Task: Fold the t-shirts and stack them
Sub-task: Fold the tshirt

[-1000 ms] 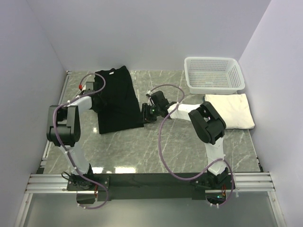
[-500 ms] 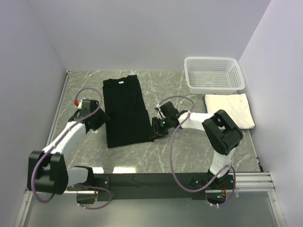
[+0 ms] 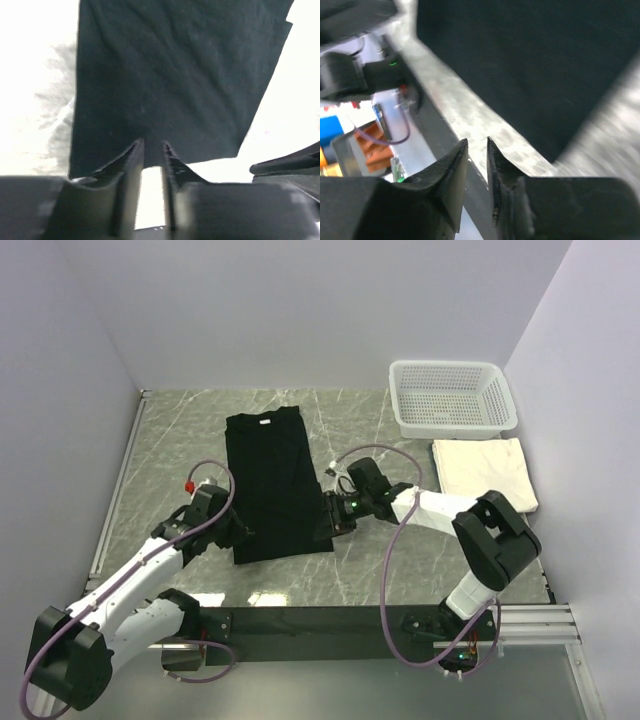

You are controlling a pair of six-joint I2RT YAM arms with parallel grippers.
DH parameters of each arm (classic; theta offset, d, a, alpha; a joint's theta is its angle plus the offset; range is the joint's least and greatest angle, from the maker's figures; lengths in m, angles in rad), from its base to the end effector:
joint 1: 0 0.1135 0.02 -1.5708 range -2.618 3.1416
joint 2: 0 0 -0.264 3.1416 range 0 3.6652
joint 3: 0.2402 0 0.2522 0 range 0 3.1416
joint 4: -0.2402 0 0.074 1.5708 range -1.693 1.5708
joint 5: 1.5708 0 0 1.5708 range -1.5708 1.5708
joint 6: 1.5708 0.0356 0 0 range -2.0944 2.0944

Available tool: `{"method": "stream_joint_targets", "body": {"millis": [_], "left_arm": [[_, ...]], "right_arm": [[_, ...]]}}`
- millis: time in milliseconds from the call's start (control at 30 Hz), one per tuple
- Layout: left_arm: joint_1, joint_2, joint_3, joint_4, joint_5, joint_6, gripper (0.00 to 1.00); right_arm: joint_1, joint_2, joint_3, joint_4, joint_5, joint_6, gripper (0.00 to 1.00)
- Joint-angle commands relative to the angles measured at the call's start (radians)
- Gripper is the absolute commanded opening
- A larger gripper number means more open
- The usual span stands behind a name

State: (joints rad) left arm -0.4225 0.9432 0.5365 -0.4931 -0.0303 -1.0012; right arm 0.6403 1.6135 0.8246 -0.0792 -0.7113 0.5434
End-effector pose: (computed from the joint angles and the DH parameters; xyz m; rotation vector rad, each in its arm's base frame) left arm 0.1663 -0.0736 0.1996 -0.7432 2.4490 -0.5536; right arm 0.2361 0.2049 0.1687 -0.4840 2.6038 1.3456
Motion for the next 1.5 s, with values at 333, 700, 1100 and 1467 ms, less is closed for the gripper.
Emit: {"method": "stream_joint_targets", "body": {"millis": [333,700,1100,1467], "left_arm": [[-0.018,0.144,-0.063,-0.087,0.002,-0.054,0.01],[-0.016,0.252,-0.018,-0.159,-0.056,-0.083,0.01],[0.002,0.235,-0.004,-0.179,-0.071,-0.082,0.01],[0.013,0.138,0.042,-0.223,-0.063,-0.109,0.05]], "right_arm": [[0.197,0.397,0.219,0.381,-0.263,0.049,0.03],[0.122,0.412,0.139,0.302,-0.194,-0.015,0.0],[-0.054,0.358,-0.018,0.207,-0.1,-0.094,0.0],[-0.083,0.238,-0.12,0.105,-0.002,-0.12,0.0]]}}
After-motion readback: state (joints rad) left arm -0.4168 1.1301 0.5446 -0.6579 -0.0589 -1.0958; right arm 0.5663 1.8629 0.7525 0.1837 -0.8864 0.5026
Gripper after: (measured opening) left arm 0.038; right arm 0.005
